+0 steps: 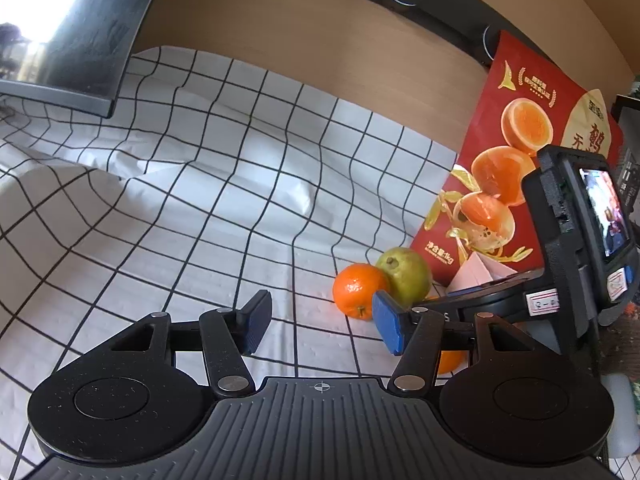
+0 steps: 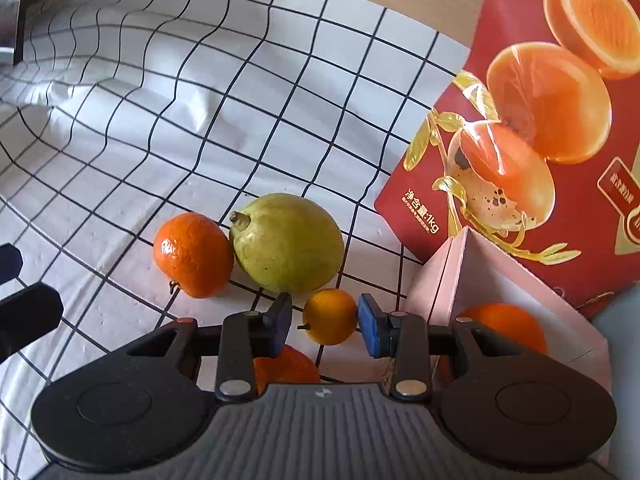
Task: Organize fruits
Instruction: 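Grasp the small yellow tangerine with the right tool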
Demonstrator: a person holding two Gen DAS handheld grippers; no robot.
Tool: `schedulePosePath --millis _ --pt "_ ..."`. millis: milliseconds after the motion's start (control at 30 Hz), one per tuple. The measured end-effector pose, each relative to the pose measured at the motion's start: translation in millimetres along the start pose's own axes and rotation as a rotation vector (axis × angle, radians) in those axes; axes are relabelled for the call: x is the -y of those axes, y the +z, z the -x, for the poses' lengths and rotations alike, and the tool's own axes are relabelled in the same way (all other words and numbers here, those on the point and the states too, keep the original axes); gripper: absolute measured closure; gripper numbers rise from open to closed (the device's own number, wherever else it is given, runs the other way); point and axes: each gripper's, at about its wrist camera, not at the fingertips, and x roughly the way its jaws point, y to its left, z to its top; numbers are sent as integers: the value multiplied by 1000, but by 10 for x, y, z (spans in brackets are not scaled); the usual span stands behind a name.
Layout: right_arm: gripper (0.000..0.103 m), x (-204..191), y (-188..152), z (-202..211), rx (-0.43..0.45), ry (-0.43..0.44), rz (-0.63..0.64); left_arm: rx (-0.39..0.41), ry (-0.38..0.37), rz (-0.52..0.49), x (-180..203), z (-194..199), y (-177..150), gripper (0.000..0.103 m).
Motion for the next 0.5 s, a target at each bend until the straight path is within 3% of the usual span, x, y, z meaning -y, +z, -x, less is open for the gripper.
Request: schedulePosePath --millis 67,300,500 --pt "75 -10 2 32 -5 -7 8 -2 -2 4 -8 1 2 42" --pt "77 -7 -229 521 61 110 60 -18 -6 14 -28 -17 -5 42" --pt "78 78 -523 1031 89 291 20 -32 -28 21 -30 -14 -27 42"
